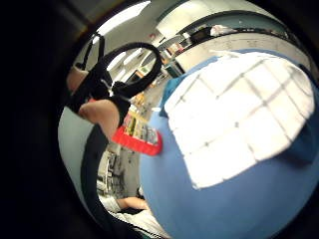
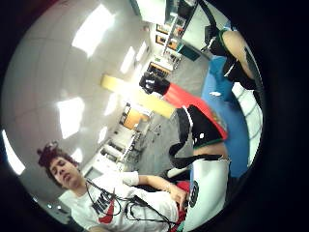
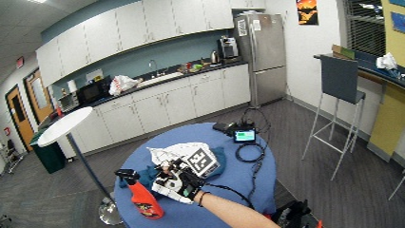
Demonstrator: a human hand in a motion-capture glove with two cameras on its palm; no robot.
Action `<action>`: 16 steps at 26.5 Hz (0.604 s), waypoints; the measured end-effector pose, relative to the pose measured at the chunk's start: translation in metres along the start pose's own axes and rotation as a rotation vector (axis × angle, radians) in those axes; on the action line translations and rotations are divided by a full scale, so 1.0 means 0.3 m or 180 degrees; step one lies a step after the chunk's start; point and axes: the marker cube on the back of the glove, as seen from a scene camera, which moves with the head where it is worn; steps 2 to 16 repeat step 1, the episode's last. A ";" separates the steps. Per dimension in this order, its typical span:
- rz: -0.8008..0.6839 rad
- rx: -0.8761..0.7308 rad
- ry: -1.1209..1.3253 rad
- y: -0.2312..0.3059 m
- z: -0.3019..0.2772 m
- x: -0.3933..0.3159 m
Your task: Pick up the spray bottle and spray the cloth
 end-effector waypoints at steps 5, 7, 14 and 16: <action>0.0010 0.0006 0.0012 0.006 -0.008 0.007; 0.0010 0.0006 0.0012 0.006 -0.008 0.007; 0.0010 0.0006 0.0012 0.006 -0.008 0.007; 0.0010 0.0006 0.0012 0.006 -0.008 0.007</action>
